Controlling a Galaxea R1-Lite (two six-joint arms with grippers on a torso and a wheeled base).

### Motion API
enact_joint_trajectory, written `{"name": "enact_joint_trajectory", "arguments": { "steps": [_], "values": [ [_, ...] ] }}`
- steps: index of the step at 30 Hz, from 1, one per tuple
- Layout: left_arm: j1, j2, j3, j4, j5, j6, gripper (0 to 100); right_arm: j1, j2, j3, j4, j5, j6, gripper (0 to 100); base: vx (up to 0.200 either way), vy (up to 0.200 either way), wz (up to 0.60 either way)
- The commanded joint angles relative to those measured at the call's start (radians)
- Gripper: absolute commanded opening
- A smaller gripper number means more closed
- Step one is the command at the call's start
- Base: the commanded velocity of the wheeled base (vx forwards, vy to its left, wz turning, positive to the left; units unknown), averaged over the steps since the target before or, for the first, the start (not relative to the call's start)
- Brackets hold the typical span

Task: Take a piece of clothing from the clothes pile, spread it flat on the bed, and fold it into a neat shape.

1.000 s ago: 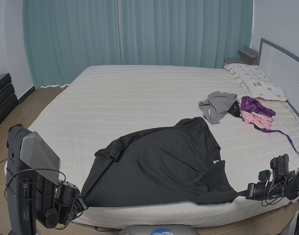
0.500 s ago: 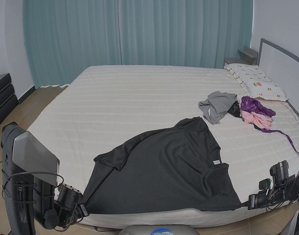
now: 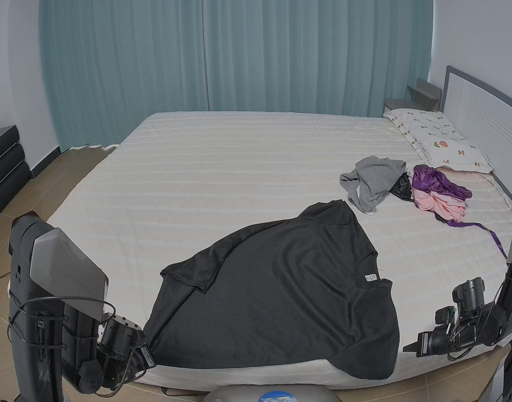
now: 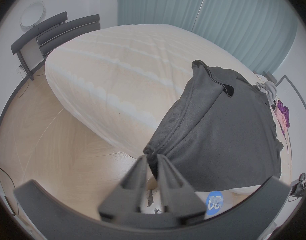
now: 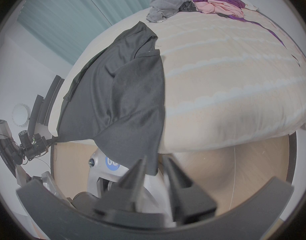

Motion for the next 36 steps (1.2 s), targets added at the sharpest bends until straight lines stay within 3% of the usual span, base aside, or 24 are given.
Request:
{"name": "enact_joint_trajectory", "arguments": {
  "steps": [1, 7, 15, 22, 36],
  "values": [
    [-0.001, 0.028, 0.017, -0.029, -0.003, -0.003, 100, 0.005, 0.086, 0.009, -0.059, 0.004, 0.011, 100, 0.0, 0.0, 0.0],
    [0.007, 0.023, 0.017, -0.073, -0.001, -0.006, 100, -0.003, 0.084, 0.015, -0.109, 0.009, 0.019, 100, 0.0, 0.0, 0.0],
    [0.071, -0.061, 0.017, -0.18, 0.001, -0.002, 100, 0.026, 0.081, 0.024, -0.253, 0.01, 0.154, 100, 0.0, 0.0, 0.0],
    [0.082, -0.069, 0.011, -0.207, -0.003, -0.006, 100, 0.049, 0.084, 0.056, -0.365, 0.01, 0.206, 100, 0.0, 0.0, 0.0],
    [0.096, -0.073, 0.011, -0.208, -0.062, -0.018, 100, 0.066, 0.121, 0.076, -0.431, 0.009, 0.223, 100, 0.171, 0.0, 0.0]
  ]
}}
